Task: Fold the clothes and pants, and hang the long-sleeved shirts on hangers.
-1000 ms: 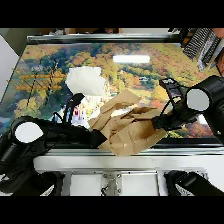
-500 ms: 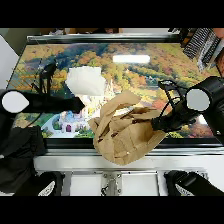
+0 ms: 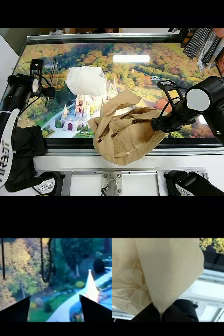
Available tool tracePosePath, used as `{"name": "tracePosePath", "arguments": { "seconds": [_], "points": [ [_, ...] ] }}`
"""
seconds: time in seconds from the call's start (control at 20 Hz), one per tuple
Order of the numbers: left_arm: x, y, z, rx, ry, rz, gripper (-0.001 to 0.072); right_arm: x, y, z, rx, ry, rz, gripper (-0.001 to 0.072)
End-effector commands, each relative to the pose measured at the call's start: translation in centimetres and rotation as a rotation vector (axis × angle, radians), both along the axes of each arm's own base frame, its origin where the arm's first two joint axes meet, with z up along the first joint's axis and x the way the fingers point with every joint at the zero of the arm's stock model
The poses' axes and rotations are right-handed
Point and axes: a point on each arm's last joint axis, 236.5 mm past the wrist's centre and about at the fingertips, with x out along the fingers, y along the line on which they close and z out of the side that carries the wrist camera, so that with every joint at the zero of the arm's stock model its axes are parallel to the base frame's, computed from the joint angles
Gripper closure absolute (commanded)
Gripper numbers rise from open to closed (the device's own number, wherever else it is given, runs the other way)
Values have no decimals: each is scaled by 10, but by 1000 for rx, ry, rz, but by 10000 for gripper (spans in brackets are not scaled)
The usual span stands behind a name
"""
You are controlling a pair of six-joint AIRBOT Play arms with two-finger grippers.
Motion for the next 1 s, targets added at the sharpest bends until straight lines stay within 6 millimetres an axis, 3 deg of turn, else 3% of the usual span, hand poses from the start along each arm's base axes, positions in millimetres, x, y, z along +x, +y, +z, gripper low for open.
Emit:
{"name": "tracePosePath", "arguments": {
  "seconds": [0.0, 0.15, 0.25, 0.6, 0.95],
  "points": [
    [29, 37, -52, 62, 9, -11, 45, 1, 1, 0, 3, -4, 0, 699],
    [39, 39, -89, 52, 33, -31, 45, 4, 3, -1, 9, -15, 0, 698],
    [49, 38, -102, 61, 20, -62, 45, 10, 6, -2, 17, -27, -14, 698],
    [69, 70, -121, 103, 111, 16, 45, 13, 15, -16, 18, 26, -9, 698],
    [74, 74, -136, 107, 155, 29, 46, 12, 21, -20, 33, 53, -4, 698]
  ]
}}
